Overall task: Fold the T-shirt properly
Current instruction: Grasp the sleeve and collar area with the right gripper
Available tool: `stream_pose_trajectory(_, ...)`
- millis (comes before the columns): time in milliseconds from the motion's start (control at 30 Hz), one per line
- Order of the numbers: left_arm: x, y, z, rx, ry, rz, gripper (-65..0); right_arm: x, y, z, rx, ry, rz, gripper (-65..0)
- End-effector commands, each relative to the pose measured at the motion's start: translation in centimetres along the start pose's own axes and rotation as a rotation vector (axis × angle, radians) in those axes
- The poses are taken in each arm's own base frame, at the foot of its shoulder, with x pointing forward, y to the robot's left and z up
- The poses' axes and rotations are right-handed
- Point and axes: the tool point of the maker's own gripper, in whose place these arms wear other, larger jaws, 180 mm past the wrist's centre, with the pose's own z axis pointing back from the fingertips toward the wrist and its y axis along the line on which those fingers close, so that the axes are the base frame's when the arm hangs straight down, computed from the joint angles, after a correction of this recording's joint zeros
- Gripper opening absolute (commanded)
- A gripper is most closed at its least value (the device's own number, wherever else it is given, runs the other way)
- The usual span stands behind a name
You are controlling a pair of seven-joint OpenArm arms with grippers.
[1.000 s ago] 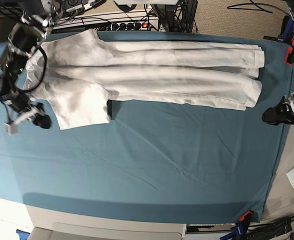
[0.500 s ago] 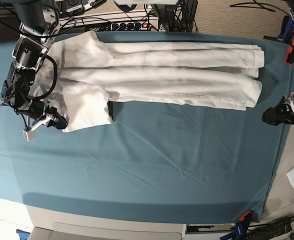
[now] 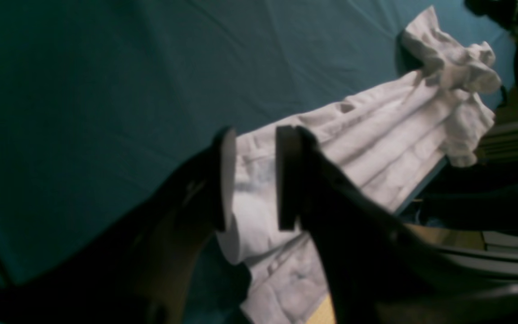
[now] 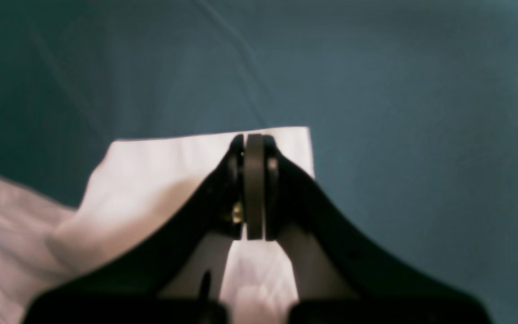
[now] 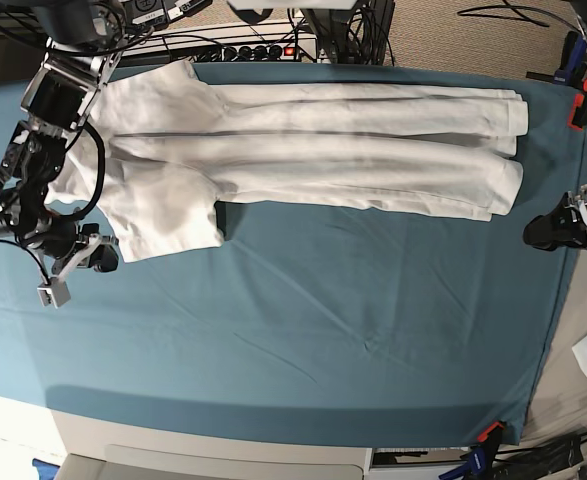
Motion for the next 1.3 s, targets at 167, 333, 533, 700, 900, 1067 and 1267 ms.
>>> stream_pose_trajectory(167,2.1,-0.1,1.1,0.006,-0.046,-0.038,-48.2,-3.5,5.0,-0.3,0.034,0.054,0.153,-65.0)
stream_pose_trajectory(333,2.0,-0.1,1.1,0.007,-0.044,-0.038,-48.2,-3.7,1.0,0.8,-0.249,0.059,0.174,-63.7)
stream_pose_trajectory(533,2.0,-0.1,1.1,0.006,-0.045,-0.037,-48.2,-2.0,-4.1,2.3,-0.354,-0.051,-0.005,-37.0)
stream_pose_trajectory(700,2.1,-0.1,1.1,0.006,-0.046,-0.038,-48.2,-3.6,-4.8,-1.4,-0.168,-0.013,-0.271,-37.0)
stream_pose_trajectory(900,2.1,-0.1,1.1,0.006,-0.046,-0.038,-48.2,-2.9,-2.7,-3.7,-0.027,0.023,-0.311,-37.0)
stream_pose_trajectory(1067,2.1,-0.1,1.1,0.006,-0.046,-0.038,-48.2,-4.1,-0.7,-5.1,-0.015,0.138,-0.21,-39.4)
stream_pose_trajectory(1267,2.1,-0.1,1.1,0.006,-0.046,-0.037,-48.2,-4.6,1.3,-5.5,0.004,0.225,-0.108,-65.0)
